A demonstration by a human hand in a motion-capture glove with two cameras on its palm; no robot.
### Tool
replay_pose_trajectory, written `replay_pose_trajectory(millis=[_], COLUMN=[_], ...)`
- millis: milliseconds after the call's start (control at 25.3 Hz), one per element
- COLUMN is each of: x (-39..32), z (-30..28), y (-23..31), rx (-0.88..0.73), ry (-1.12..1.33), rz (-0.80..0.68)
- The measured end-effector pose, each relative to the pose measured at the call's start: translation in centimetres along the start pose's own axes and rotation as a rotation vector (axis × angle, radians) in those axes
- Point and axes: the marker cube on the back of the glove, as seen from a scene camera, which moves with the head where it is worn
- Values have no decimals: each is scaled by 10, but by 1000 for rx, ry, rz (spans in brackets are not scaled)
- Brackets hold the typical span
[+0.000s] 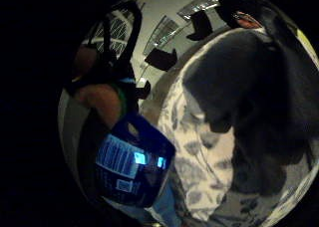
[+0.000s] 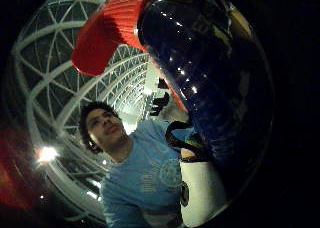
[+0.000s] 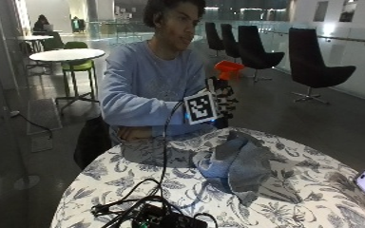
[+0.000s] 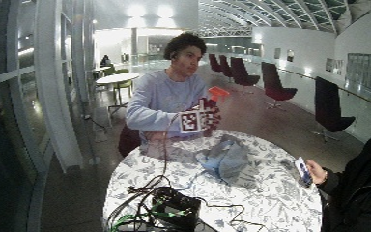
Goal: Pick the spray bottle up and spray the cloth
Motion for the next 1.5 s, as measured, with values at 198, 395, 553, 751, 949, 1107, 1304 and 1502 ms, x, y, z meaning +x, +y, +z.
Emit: replay_pose_trajectory(millis=[198,395,553,751,949,1107,1304,1502], x=[28,70,82,92,90,71,42,28], z=[62,105,116,118,117,107,69,-1], y=[-38,-56,-60,-48,-40,-41,-7,38], rx=[-87,-121,-102,-164,-196,-80,-71,-10], ry=[14,99,97,127,131,94,182,387], rz=[-90,-88,-78,-82,-81,-90,-104,-71])
